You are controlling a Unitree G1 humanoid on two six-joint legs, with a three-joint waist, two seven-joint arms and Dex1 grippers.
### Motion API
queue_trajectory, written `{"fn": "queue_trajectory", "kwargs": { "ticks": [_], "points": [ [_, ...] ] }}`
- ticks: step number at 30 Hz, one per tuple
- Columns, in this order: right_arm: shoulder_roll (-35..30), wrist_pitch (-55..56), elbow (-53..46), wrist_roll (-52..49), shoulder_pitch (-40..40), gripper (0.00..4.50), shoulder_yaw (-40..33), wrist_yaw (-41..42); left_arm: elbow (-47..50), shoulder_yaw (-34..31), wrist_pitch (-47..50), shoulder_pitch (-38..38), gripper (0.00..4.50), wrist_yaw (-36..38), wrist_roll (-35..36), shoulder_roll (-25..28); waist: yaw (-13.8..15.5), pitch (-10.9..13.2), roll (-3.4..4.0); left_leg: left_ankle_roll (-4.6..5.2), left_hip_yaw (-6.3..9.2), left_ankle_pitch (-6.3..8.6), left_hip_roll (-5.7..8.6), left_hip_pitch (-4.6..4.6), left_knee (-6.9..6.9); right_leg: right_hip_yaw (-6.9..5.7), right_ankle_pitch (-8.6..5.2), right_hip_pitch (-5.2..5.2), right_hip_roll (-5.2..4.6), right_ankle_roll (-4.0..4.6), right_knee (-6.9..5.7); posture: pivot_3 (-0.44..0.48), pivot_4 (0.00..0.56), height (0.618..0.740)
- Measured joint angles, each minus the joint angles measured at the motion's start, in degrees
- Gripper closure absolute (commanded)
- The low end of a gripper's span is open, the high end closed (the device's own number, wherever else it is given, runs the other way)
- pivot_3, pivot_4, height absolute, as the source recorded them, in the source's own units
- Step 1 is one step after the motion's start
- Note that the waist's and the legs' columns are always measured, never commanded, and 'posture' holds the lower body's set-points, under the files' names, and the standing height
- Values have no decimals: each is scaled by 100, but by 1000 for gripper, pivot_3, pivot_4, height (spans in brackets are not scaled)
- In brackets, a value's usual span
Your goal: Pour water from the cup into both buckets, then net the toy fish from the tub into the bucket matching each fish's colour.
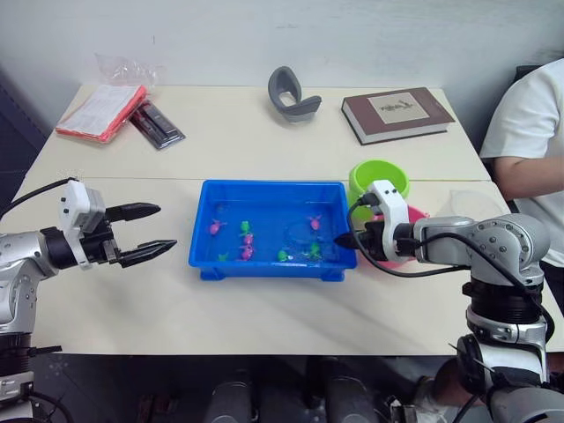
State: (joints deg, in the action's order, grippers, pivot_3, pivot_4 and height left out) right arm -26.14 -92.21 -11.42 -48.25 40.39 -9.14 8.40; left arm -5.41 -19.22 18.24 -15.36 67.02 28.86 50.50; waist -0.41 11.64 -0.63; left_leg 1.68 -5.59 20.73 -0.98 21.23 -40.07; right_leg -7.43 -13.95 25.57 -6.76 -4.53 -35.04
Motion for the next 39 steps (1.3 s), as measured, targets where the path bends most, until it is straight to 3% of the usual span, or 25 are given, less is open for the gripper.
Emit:
{"fn": "queue_trajectory", "kwargs": {
  "ticks": [5, 10, 18, 33, 39],
  "points": [
    [120, 162, -102, 391, 41, 4500, 49, -95, -7, 141, -24, -101, 62, -73, -33, -61, -1, 0, 0, 0, 0, 0, 0, 1, 0, 1, 0, 0, 0, 0, 1, 0, 150, 740],
    [-123, 793, -431, 792, -58, 4500, 547, 96, -7, 267, 13, -186, 62, -94, -48, -127, 1, 0, 0, 0, 1, 0, 1, 2, 1, -1, 0, 1, 2, 0, 3, 0, 150, 740],
    [-965, 2859, -1326, 1273, -883, 4500, 1165, 1501, 28, 451, 103, -472, 62, -99, -11, -214, 20, 0, 0, 0, -2, 1, 2, 1, 1, -6, 2, 0, 6, -3, 6, 0, 150, 740],
    [-1480, 4875, -2311, 1522, -2956, 4500, 256, 2676, 12, 1104, 117, -1243, 62, 119, -3, -736, 86, -1, -3, 3, -2, -1, 6, -2, -3, -2, 5, -7, 10, -9, 9, 0, 150, 740],
    [-1461, 5230, -3015, 1332, -3873, 4500, -875, 2691, -255, 1458, 176, -1706, 62, 424, -7, -963, 124, -1, -3, 2, -6, -2, 5, -7, -5, 3, 5, -10, 15, -10, 5, 0, 150, 740]
  ]
}}
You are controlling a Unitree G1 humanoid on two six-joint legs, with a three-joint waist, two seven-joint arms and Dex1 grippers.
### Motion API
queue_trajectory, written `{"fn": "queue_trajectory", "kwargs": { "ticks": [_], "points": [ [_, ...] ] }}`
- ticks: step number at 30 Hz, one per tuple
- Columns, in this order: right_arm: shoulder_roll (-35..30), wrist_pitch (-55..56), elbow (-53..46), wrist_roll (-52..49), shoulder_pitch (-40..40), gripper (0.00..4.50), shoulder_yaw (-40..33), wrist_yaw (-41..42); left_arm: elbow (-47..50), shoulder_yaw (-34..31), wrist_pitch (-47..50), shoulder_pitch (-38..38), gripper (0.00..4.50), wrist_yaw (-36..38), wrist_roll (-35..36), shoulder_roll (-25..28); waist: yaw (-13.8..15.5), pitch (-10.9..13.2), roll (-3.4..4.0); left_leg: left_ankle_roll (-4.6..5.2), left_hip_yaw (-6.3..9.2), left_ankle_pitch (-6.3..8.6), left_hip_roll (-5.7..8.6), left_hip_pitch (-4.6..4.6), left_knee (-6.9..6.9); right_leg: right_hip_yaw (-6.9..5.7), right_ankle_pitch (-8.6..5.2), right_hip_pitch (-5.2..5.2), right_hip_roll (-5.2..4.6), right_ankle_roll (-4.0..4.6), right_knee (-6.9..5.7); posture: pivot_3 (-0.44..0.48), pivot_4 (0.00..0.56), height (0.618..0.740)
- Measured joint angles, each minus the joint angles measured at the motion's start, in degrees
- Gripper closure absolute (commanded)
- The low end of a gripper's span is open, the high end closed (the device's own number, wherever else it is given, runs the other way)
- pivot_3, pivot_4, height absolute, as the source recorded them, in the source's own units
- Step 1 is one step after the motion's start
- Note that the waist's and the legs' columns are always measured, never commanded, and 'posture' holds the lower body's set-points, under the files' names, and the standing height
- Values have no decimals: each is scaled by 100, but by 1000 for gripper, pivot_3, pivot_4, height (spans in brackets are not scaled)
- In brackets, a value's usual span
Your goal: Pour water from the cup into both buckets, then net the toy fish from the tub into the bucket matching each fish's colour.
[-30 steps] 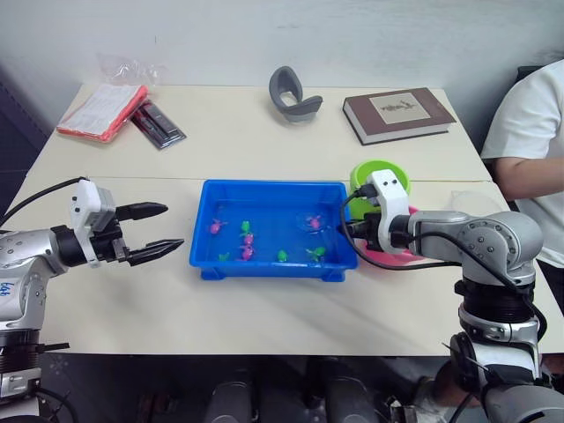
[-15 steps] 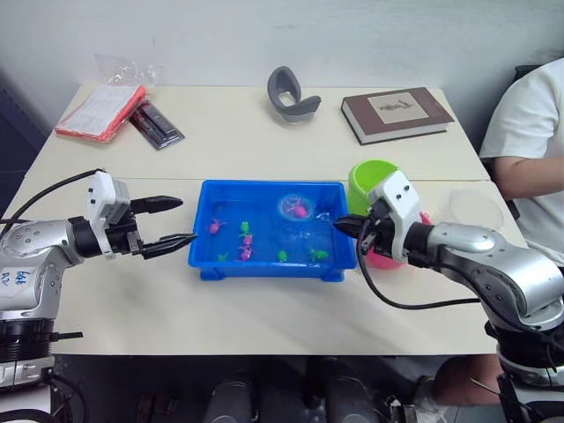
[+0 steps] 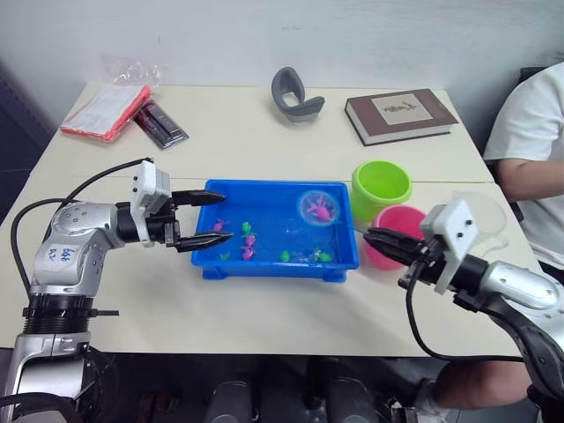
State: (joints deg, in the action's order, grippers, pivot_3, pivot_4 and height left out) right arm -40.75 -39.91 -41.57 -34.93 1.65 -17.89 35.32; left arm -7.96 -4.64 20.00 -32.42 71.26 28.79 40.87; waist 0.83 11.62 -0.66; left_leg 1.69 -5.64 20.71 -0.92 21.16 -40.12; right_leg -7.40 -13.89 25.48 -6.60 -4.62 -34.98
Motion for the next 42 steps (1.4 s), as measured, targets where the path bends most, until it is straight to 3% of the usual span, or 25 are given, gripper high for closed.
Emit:
{"fn": "queue_trajectory", "kwargs": {
  "ticks": [8, 13, 15, 19, 29, 37, 42],
  "points": [
    [-12, 727, -141, 190, -1517, 4500, -1714, 403, -158, 173, 0, -316, 62, 140, 0, -265, 68, -1, -2, 5, 2, -1, 5, -2, -1, 9, 3, -5, 2, -5, 3, 0, 150, 740],
    [151, 1778, 386, 776, -2070, 4500, -2106, 678, -153, 264, 0, -323, 62, 139, -1, -400, 53, -1, -2, 5, -3, -2, 5, -9, -1, 18, 4, -6, 5, -6, 0, 0, 150, 740],
    [223, 2300, 722, 1070, -2263, 4500, -2140, 789, -151, 291, 0, -321, 62, 137, -2, -409, 54, -1, -2, 5, -3, -2, 5, -10, -1, 19, 4, -6, 5, -6, -1, 0, 150, 740],
    [171, 4676, 1799, 2326, -2551, 4500, -2090, 1146, -153, 292, -4, -321, 62, 136, -10, -410, 44, -1, -2, 7, -8, -4, 7, -12, -2, 27, 6, -6, 5, -10, 0, 0, 150, 740],
    [167, 8335, 3428, 4960, -2200, 4500, -1946, -215, -152, 296, -185, -335, 62, -2, -46, -597, 36, -1, -2, 2, -31, -8, 6, -33, -1, 78, 7, -7, 5, -12, -7, 0, 150, 740],
    [67, 8784, 3621, 7388, -1875, 4500, -1926, -2098, -174, 298, -255, -485, 62, -68, -101, -667, 10, -2, -1, -3, -57, -10, 3, -56, 4, 133, 5, -7, 8, -10, -6, 0, 150, 740],
    [-393, 8944, 3587, 8193, -1839, 4500, -1573, -2752, -173, 297, -261, -484, 62, -137, -102, -733, -70, -2, -2, -4, -60, -10, 2, -64, 4, 142, 5, -11, 10, -9, -7, 0, 150, 740]
  ]
}}
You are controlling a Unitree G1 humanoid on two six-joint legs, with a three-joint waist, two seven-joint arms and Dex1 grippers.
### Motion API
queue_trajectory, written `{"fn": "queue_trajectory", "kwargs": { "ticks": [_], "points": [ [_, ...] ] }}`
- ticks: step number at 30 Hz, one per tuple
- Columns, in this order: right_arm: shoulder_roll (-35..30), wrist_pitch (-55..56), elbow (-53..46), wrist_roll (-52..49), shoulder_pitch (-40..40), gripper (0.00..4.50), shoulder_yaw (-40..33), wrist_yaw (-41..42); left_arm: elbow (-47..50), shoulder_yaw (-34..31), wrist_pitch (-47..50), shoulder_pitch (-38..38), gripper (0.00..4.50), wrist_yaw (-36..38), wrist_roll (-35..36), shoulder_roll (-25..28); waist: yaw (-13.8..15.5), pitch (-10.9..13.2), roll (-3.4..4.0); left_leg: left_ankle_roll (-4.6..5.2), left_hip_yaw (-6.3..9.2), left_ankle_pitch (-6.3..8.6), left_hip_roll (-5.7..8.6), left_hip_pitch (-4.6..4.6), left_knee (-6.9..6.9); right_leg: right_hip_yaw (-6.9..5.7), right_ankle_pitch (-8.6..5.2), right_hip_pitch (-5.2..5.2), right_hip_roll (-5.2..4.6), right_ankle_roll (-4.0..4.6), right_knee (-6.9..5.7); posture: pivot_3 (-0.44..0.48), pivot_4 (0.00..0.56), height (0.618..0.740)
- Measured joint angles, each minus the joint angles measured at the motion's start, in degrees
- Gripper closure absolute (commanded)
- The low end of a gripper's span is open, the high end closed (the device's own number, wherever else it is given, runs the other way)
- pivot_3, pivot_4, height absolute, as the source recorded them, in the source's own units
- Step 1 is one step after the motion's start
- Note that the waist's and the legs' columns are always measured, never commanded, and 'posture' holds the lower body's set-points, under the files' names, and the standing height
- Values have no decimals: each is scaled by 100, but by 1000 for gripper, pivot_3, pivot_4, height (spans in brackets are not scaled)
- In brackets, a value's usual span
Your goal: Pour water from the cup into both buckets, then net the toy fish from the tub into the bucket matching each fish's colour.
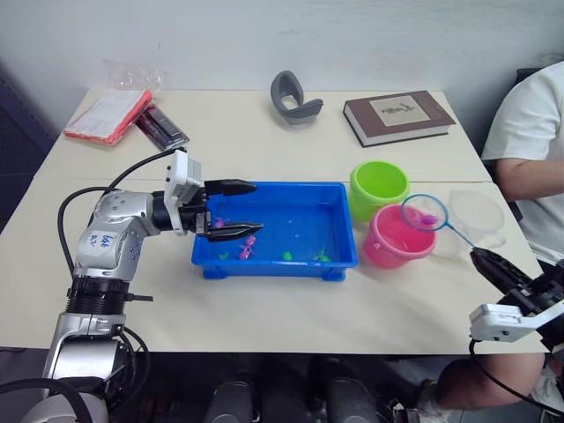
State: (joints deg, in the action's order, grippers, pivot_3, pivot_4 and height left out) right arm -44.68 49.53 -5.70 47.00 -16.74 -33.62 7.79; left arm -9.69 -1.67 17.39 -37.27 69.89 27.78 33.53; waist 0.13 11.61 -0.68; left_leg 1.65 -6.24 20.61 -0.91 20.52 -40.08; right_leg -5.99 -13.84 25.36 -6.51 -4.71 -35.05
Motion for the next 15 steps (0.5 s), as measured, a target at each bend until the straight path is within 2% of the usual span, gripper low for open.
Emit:
{"fn": "queue_trajectory", "kwargs": {
  "ticks": [4, 15],
  "points": [
    [-146, -14, 68, 169, -49, 4500, 327, -187, 2, 0, -5, 0, 62, -39, 0, -43, -24, 0, 0, 0, -2, 0, 0, -3, 1, 1, 0, -1, 0, 0, -1, 0, 150, 740],
    [-476, -336, 185, 362, -140, 4500, 468, -946, 99, -8, -3, 119, 62, -150, 1, -89, -25, 0, 0, 1, -6, 0, 0, -10, 1, 6, 0, -5, -2, 0, 0, 0, 150, 740]
  ]
}}
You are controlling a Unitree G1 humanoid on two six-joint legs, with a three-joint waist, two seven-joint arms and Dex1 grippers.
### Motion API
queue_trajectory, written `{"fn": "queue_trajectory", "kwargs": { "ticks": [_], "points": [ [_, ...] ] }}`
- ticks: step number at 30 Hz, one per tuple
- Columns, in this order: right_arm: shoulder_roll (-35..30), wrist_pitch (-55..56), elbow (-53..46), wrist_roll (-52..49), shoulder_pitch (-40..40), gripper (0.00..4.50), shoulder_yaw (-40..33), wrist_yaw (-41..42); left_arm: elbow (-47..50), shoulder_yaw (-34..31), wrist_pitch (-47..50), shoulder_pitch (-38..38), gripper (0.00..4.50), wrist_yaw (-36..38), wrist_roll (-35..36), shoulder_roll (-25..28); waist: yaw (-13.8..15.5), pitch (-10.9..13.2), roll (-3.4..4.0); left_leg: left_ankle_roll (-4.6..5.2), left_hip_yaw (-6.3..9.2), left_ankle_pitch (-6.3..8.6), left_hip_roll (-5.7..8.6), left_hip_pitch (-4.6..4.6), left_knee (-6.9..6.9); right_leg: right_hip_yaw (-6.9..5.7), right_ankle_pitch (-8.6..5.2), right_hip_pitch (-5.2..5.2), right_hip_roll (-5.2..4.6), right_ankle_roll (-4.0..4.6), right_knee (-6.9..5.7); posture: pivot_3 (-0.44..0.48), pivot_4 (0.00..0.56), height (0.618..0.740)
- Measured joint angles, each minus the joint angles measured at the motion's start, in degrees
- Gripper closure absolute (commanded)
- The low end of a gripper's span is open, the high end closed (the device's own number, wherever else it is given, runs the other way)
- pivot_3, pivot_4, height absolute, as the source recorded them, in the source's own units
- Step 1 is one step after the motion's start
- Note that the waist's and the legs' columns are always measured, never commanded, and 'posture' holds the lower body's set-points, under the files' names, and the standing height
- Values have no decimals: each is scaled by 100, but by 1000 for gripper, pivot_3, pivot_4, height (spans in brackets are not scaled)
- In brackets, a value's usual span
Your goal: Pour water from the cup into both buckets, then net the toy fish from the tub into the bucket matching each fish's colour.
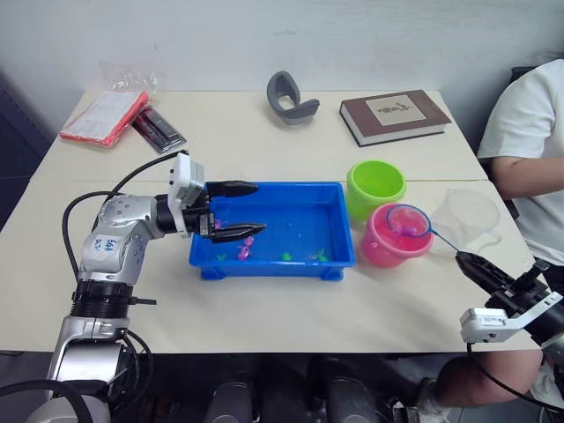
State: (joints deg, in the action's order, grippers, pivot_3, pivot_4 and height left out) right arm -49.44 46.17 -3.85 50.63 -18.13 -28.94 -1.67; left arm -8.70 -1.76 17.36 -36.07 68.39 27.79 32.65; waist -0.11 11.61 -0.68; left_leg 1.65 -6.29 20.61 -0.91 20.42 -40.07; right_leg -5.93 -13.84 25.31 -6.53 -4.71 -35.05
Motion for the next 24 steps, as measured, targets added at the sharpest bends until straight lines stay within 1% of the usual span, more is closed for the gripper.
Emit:
{"fn": "queue_trajectory", "kwargs": {
  "ticks": [4, 8, 10, 16, 18, 21, 24],
  "points": [
    [-137, 0, -31, 23, -141, 4500, 0, -158, 4, 0, -1, 0, 62, 1, 0, -2, -6, 0, 0, 0, 0, 0, -1, -1, 0, 1, 0, -1, 1, 0, 1, 0, 150, 740],
    [-205, -120, -11, -56, -110, 4500, -35, -238, 4, 2, -1, 0, 62, -1, 0, -22, -8, 0, 0, 0, 0, 0, -1, -2, 0, 1, 0, -2, 1, 0, 1, 0, 150, 740],
    [-315, -113, -74, -128, -63, 4500, -1, -189, 6, 2, -7, 0, 62, -4, 0, -32, -9, 0, 0, 0, -1, 0, -2, -3, 0, 1, 0, -2, 1, 0, 1, 0, 150, 740],
    [-321, -301, -505, -301, 44, 4500, 25, 50, 113, -8, -135, 96, 62, -101, -2, -47, -6, 0, 0, 0, 0, 0, -3, -3, 0, 1, 0, -3, 2, 0, 1, 0, 150, 740],
    [-407, -293, -520, -400, 56, 4500, 170, 207, 114, -16, -186, 111, 62, -142, -5, -47, -9, 0, 0, 0, -1, 0, -2, -4, 0, 1, 0, -4, 1, 0, 1, 0, 150, 740],
    [-435, -472, -411, -408, 201, 4500, 175, 258, 115, -16, -244, 115, 62, -178, -6, -47, -2, 0, 0, 1, -2, 0, -1, -4, -1, 1, 0, -5, 0, 0, 1, 0, 150, 740],
    [-662, -338, -386, -512, 226, 4500, 280, 369, 115, -15, -271, 115, 62, -200, -6, -55, -3, 0, -1, 1, 0, 0, -3, -4, 0, 0, 0, -5, 2, 0, 3, 0, 150, 740]
  ]
}}
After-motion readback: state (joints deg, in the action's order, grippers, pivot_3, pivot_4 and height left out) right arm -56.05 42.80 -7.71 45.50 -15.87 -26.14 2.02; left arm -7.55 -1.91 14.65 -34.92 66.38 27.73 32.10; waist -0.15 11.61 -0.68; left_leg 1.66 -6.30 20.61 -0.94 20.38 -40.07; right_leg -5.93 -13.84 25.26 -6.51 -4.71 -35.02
